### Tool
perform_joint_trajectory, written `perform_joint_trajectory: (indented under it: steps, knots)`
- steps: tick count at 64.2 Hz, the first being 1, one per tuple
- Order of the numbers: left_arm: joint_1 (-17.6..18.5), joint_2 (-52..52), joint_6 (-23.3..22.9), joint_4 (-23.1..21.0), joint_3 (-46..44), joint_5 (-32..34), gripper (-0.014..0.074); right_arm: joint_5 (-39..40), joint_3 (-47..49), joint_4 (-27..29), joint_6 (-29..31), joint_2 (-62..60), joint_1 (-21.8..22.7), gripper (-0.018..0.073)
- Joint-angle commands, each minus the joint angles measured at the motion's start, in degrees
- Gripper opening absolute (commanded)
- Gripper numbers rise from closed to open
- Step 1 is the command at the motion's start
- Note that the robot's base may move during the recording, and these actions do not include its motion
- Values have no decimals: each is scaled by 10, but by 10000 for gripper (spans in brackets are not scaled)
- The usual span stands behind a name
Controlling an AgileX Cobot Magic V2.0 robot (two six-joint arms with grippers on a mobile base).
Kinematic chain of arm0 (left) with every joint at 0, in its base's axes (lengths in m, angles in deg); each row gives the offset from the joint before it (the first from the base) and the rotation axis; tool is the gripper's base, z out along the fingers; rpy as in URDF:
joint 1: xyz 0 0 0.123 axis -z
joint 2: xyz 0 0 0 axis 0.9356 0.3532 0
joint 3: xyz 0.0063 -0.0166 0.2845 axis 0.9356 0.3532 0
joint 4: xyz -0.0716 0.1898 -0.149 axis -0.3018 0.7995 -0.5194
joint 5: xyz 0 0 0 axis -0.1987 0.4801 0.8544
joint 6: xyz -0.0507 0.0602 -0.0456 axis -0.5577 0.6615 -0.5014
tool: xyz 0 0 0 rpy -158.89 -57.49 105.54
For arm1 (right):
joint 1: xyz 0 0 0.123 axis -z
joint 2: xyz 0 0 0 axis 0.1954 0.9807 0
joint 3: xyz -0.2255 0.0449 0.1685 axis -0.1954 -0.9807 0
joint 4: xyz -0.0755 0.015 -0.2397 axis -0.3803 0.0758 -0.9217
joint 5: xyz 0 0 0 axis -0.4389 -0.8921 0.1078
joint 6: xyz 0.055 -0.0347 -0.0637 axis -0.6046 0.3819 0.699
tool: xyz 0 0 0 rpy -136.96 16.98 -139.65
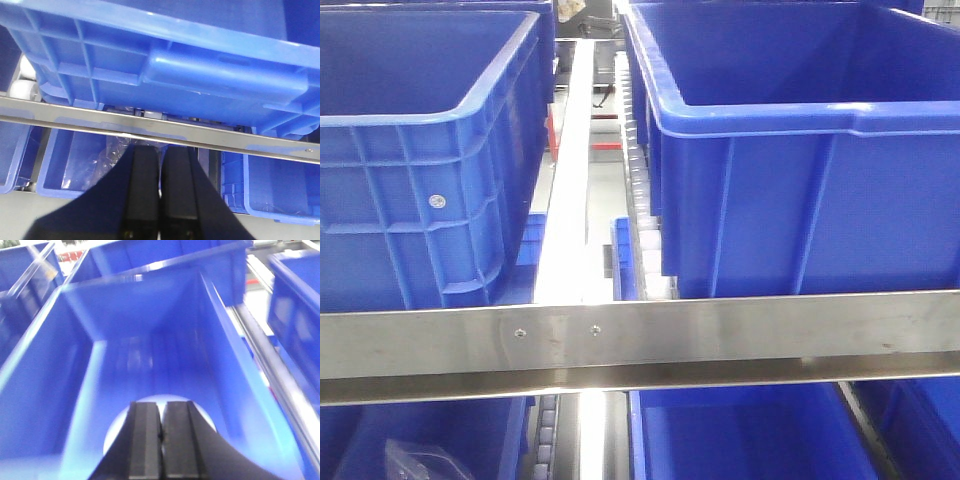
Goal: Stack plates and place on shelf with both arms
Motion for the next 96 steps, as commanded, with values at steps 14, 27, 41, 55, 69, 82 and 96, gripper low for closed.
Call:
perform_joint_trajectory:
  steps: [14,27,41,55,69,82,96]
  knots:
    - [5,1,-2,0,-16,39,97,73,-57,0,0,-70,0,51]
    - [5,1,-2,0,-16,39,97,56,-58,0,0,-70,0,51]
    - [5,1,-2,0,-16,39,97,52,-60,0,1,-73,1,51]
    - [5,1,-2,0,-16,39,97,57,-150,0,1,-189,1,51]
    - [5,1,-2,0,-16,39,97,24,-234,0,1,-310,1,51]
    - [5,1,-2,0,-16,38,97,27,-235,0,1,-307,1,51]
    - [5,1,-2,0,-16,38,97,27,-235,0,1,-307,1,51]
